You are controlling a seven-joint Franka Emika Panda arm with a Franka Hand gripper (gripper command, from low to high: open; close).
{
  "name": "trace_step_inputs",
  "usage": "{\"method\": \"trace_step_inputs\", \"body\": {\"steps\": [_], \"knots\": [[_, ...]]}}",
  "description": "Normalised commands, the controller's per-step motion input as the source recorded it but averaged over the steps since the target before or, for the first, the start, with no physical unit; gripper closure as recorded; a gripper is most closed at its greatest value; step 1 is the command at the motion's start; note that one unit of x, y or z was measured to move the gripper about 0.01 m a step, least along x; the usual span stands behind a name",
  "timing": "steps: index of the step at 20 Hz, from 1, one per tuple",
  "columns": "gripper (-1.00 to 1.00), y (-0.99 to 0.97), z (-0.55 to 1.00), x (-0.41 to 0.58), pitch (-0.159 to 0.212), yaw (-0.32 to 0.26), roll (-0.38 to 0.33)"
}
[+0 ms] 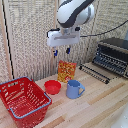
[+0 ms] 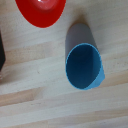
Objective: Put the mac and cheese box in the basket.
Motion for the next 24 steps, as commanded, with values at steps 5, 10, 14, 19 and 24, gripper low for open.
{"method": "trace_step_inputs", "body": {"steps": [5,10,14,19,24], "knots": [[-1.0,-0.65,-0.18,0.22,-0.061,0.026,0.023],[-1.0,-0.7,-0.15,0.281,-0.065,0.073,0.037],[-1.0,-0.5,-0.14,0.276,0.0,0.198,0.029],[-1.0,-0.34,-0.24,0.209,0.0,0.234,0.006],[-1.0,-0.15,-0.32,0.057,-0.003,0.185,-0.007]]}}
